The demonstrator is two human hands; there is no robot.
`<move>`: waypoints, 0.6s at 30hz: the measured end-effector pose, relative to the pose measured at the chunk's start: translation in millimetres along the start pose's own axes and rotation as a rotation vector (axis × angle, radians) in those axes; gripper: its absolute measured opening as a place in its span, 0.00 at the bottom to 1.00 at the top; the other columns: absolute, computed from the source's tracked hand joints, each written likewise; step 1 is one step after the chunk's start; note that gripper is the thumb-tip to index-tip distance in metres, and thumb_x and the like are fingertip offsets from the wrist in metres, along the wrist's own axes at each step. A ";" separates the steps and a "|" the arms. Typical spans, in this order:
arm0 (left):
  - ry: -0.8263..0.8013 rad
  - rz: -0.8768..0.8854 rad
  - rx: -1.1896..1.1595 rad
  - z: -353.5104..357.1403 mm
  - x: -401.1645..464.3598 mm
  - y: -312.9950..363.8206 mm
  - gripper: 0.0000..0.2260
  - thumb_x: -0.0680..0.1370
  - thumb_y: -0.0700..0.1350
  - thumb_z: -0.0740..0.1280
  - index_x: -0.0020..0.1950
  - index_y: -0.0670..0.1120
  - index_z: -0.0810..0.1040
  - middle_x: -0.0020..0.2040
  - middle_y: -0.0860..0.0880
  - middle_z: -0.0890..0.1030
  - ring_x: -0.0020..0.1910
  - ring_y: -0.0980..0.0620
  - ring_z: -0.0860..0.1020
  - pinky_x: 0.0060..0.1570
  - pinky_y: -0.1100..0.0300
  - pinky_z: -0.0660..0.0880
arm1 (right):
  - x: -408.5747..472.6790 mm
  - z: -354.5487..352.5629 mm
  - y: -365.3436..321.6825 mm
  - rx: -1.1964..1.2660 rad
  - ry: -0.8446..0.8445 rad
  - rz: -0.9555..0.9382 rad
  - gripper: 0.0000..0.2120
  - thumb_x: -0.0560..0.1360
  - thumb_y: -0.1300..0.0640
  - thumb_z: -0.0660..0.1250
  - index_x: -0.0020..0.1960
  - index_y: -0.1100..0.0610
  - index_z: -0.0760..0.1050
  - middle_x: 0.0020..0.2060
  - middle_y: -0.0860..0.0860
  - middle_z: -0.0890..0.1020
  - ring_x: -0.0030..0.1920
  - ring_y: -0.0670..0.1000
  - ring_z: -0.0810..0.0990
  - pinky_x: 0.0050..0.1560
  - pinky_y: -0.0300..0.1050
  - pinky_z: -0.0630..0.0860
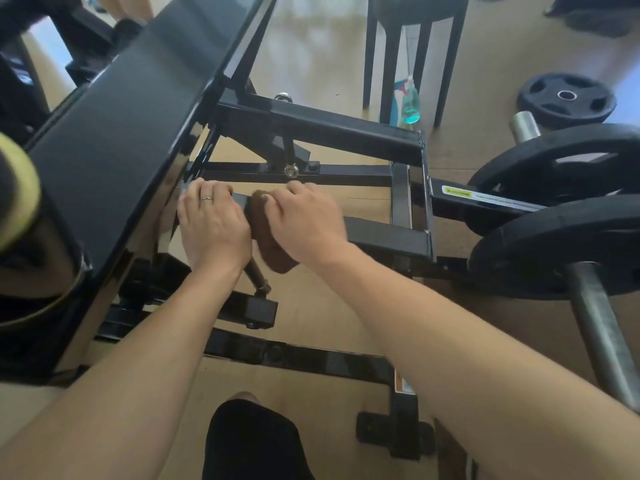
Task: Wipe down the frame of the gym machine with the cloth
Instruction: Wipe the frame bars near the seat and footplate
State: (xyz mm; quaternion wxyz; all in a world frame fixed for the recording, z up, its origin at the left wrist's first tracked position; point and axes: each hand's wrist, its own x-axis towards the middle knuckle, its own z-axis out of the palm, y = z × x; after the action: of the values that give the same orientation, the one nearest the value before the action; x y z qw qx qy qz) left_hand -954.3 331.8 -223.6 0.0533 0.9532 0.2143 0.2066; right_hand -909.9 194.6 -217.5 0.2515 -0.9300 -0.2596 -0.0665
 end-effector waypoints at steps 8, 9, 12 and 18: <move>-0.006 -0.004 0.010 1.4 0.7 1.6 0.16 0.85 0.44 0.53 0.67 0.42 0.74 0.70 0.42 0.74 0.77 0.42 0.62 0.80 0.48 0.52 | -69.2 -36.8 112.7 -0.056 0.128 0.336 0.24 0.83 0.45 0.52 0.54 0.58 0.82 0.48 0.54 0.83 0.47 0.54 0.79 0.53 0.53 0.79; -0.009 -0.010 0.013 1.3 0.8 2.0 0.16 0.85 0.44 0.53 0.68 0.42 0.74 0.70 0.42 0.74 0.78 0.42 0.62 0.80 0.48 0.51 | -70.1 -38.3 113.8 -0.062 0.129 0.372 0.23 0.84 0.46 0.53 0.54 0.58 0.82 0.48 0.54 0.84 0.48 0.55 0.79 0.53 0.53 0.80; -0.005 -0.017 0.009 2.4 0.7 2.3 0.15 0.85 0.43 0.54 0.68 0.42 0.73 0.71 0.42 0.74 0.78 0.43 0.62 0.80 0.48 0.51 | -51.3 -36.6 80.8 -0.098 0.075 0.328 0.17 0.84 0.50 0.55 0.53 0.58 0.80 0.48 0.54 0.82 0.47 0.56 0.77 0.53 0.51 0.76; -0.025 -0.027 0.040 3.6 1.8 0.8 0.15 0.85 0.47 0.57 0.68 0.41 0.73 0.71 0.41 0.73 0.78 0.42 0.61 0.80 0.48 0.52 | 8.4 9.0 -31.2 -0.011 0.065 0.100 0.21 0.85 0.47 0.51 0.53 0.51 0.82 0.49 0.48 0.83 0.48 0.51 0.77 0.55 0.48 0.75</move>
State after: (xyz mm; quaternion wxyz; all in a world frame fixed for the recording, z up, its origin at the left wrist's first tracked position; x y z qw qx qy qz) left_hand -951.1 331.8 -226.0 0.0396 0.9536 0.2306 0.1894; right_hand -918.9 225.9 -209.7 0.2575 -0.9406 -0.2040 -0.0854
